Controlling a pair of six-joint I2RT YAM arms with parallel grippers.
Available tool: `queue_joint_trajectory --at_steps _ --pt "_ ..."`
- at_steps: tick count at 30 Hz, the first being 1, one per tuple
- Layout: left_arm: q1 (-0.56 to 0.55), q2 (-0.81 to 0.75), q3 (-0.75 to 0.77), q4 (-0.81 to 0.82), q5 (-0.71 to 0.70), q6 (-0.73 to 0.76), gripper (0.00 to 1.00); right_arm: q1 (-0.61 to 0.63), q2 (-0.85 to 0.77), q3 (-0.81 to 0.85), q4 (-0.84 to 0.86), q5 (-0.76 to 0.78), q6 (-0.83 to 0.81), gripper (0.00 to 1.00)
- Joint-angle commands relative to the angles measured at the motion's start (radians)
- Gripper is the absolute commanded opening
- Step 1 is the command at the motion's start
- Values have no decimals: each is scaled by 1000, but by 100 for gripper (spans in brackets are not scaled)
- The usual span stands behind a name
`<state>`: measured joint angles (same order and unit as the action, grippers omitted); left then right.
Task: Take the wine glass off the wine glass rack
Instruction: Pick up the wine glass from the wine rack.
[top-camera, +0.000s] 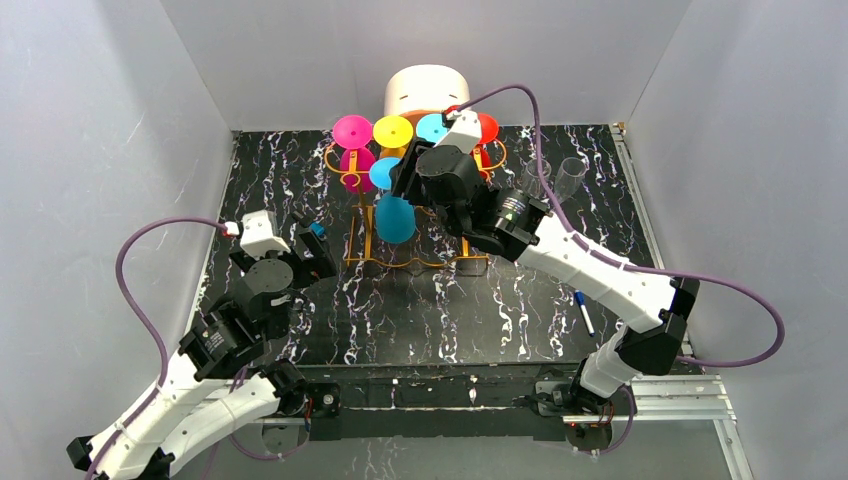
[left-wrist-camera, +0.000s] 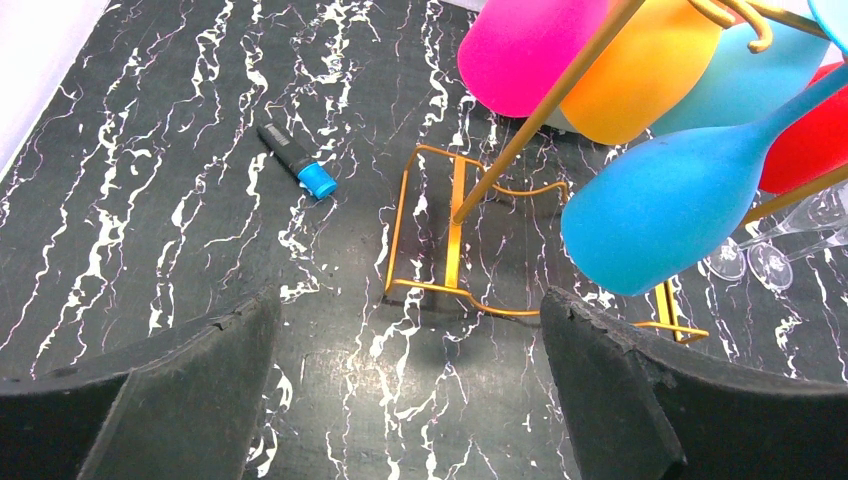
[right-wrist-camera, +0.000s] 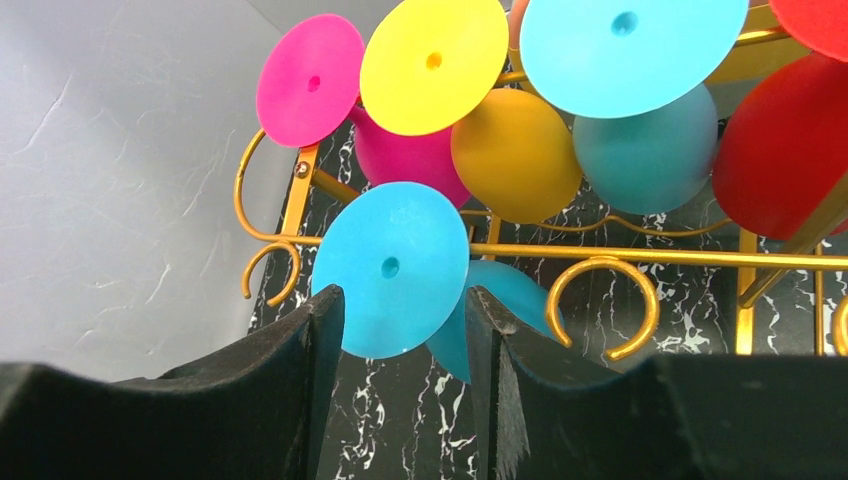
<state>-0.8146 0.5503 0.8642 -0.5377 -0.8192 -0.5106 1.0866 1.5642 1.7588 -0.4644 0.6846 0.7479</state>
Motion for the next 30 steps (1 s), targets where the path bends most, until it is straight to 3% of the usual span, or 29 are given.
queue_joint_trajectory --at_steps 1,6,20,30 --pt "1 -17 19 17 -24 -11 98 -24 2 30 38 19 -25 56" --pt "1 -10 36 19 40 2 98 -29 -3 0 81 -9 -24 53" --pt "2 12 29 27 126 83 98 -78 81 92 2 -97 -35 54" --pt "1 10 21 18 117 97 98 -88 94 118 3 -155 -27 39"
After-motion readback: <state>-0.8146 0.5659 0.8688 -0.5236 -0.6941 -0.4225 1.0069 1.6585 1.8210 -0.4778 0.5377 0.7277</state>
